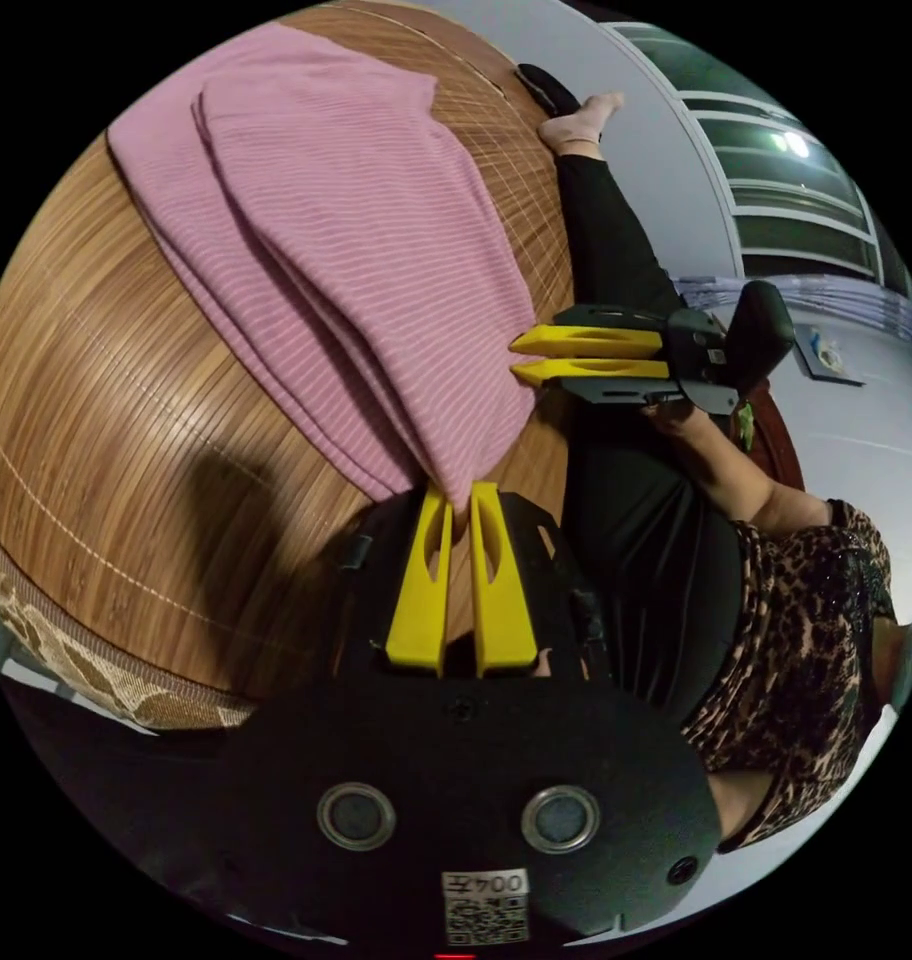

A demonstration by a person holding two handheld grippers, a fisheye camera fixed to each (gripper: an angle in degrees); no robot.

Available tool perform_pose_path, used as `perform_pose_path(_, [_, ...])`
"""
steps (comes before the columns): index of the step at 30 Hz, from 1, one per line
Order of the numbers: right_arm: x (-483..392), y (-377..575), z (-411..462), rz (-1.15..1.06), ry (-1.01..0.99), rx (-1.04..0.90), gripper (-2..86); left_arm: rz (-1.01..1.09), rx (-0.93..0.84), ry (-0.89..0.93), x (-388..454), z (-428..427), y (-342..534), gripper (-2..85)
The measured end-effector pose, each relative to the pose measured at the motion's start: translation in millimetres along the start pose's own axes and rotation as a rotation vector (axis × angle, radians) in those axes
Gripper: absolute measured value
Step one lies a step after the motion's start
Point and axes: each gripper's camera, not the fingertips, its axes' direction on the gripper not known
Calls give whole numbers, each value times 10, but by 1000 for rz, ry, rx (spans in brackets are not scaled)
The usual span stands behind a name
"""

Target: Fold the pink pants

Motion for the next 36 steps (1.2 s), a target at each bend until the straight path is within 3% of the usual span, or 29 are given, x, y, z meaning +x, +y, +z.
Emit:
perform_pose_path(6, [-4, 80, -24, 10, -18, 16, 55, -26, -6, -20, 241, -62, 118, 35])
perform_pose_path(10, [-11, 136, -38, 11, -23, 21, 55, -14, -95, -233, 566, -195, 406, 41])
perform_pose_path(16, [-22, 217, -54, 10, -27, 23, 55, 190, 296, -485, 1272, -403, 607, 86])
perform_pose_path(22, [13, 337, -70, 19, -58, 37, 56, 267, 329, -653, 1522, 198, 459, 112])
perform_pose_path(30, [-28, 474, -82, 7, -51, 32, 57, 287, 404, -635, 1390, 467, 885, 107])
perform_pose_path(36, [147, 649, -141, 89, -180, 61, 53, 303, 427, -654, 1508, 524, 1084, 107])
